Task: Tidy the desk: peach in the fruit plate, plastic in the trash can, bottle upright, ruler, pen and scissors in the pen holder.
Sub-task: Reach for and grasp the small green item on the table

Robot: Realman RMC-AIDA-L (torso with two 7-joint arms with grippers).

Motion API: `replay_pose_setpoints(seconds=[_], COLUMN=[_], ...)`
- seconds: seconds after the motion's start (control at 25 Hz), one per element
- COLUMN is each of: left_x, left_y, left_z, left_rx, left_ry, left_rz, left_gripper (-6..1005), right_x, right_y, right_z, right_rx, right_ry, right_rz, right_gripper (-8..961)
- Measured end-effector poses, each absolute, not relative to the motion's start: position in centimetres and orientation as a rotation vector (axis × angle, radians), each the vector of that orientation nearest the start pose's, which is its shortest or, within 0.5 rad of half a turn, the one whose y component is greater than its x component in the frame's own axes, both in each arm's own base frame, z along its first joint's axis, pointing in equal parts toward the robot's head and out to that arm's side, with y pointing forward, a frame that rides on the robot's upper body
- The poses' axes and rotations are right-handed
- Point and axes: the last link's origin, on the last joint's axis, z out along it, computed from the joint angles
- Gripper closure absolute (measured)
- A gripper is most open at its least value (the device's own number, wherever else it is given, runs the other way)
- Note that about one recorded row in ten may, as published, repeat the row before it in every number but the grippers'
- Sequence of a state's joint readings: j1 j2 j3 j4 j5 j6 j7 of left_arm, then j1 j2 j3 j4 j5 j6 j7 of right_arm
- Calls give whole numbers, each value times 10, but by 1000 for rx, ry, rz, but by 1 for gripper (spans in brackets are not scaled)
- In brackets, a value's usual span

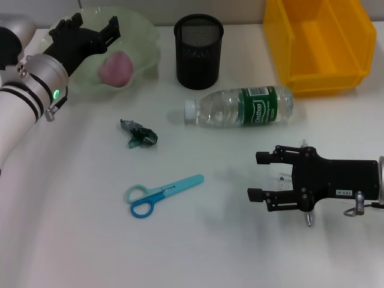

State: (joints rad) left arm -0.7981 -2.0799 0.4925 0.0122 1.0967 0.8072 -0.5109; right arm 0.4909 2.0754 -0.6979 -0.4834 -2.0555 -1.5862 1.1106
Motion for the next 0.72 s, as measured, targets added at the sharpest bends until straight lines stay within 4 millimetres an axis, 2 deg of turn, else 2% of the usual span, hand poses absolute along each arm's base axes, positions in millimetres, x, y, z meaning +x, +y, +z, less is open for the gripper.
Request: replay_pose_setpoints(seconds=[0.36, 0.44, 0.48, 0.6, 0.72], left_x=[-265, -252, -252, -240, -237], left_y=[425, 415, 415, 402, 397], left_z=[-34, -32, -32, -26, -24], left_rx=[-1853, -1977, -1977, -2136, -2184], left_ry=[-739, -697, -697, -641, -621], left_rz=[-704, -839, -839, -952, -972], left_gripper=[165, 165, 165, 165, 165], right_x=[284, 284, 284, 284, 284], right_y=[290, 290, 290, 290, 290], right_z=[-34, -34, -34, -33, -33], right_rx=[-2843, -2844, -2844, -2844, -2844], right_ry=[488, 488, 488, 487, 488], right_rz=[692, 693, 693, 692, 690], right_gripper=[124, 124, 124, 124, 124])
